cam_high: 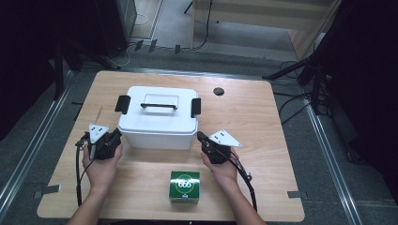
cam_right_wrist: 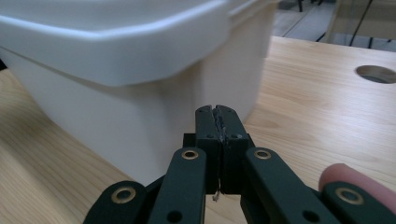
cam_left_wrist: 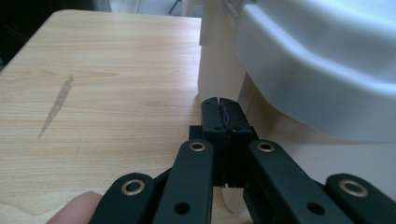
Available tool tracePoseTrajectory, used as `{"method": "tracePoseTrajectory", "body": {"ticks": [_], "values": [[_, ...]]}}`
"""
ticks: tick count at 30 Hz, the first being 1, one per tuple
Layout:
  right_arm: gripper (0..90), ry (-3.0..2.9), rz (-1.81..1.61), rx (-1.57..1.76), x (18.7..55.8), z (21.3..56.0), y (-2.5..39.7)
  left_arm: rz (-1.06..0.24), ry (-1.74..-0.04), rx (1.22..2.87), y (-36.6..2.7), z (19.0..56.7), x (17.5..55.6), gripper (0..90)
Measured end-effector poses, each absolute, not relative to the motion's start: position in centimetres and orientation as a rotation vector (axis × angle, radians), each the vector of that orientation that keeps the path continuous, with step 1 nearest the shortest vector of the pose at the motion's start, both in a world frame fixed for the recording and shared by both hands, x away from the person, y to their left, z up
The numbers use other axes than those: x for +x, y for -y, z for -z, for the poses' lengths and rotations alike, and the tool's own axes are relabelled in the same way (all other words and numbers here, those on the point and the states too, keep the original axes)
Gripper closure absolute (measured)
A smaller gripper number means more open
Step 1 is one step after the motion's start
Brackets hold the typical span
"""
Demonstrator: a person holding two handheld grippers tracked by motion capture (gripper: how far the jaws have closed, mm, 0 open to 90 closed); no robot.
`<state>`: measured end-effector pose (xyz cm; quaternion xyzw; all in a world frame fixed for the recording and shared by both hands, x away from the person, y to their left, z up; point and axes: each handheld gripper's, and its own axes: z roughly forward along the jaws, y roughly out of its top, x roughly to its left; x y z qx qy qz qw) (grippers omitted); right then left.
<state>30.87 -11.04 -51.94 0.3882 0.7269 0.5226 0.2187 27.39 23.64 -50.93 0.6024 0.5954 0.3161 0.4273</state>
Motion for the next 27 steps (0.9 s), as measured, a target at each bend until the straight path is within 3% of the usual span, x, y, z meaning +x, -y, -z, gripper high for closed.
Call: {"method": "tracePoseTrajectory", "body": {"ticks": [8,18,27], "values": [[90.0,-1.997,-1.452,1.090,30.9,52.4,11.1,-0.736,-1.450,1.503,-23.0,51.2,27.2,90.0],[90.0,-1.957,-1.419,1.114,31.3,52.1,12.1,-0.765,-1.507,1.428,-23.1,51.5,27.7,90.0],[90.0,-1.964,-1.430,1.169,32.2,53.4,11.6,-0.701,-1.480,1.487,-22.6,52.8,28.2,90.0]]}}
